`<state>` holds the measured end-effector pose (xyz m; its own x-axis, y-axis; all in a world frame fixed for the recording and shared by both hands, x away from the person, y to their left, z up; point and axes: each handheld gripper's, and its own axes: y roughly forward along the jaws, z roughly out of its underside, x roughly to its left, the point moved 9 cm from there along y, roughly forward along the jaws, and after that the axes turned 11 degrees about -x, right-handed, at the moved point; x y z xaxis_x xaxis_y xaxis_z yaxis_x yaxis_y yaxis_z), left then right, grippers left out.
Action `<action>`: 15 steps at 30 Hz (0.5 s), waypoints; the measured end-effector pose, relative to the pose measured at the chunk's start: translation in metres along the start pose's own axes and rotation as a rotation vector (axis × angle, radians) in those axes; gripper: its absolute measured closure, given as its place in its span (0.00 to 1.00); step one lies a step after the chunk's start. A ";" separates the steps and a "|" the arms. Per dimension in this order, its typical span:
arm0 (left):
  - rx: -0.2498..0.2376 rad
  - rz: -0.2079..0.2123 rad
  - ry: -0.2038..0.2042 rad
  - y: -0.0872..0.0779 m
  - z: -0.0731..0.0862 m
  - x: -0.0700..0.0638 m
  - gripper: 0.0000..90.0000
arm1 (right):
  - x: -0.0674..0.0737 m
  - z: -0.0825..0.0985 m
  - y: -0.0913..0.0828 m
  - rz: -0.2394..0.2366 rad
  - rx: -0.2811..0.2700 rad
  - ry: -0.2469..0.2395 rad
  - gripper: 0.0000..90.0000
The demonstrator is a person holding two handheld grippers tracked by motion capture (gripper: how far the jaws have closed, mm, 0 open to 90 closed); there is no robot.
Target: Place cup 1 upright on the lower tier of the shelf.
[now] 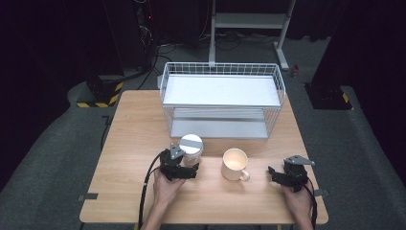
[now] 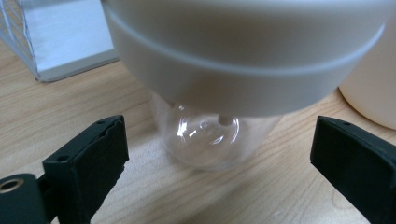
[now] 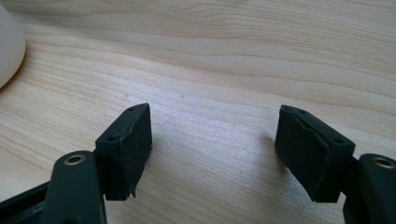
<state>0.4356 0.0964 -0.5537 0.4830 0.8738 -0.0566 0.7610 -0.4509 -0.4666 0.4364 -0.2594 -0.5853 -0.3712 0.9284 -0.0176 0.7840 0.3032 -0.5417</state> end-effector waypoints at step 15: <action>-0.013 -0.010 0.000 0.008 -0.008 0.001 0.07 | 0.000 0.000 0.000 0.000 0.001 0.002 0.31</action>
<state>0.4454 0.0925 -0.5505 0.4755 0.8782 -0.0517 0.7715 -0.4445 -0.4553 0.4361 -0.2593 -0.5854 -0.3702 0.9288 -0.0161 0.7836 0.3029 -0.5425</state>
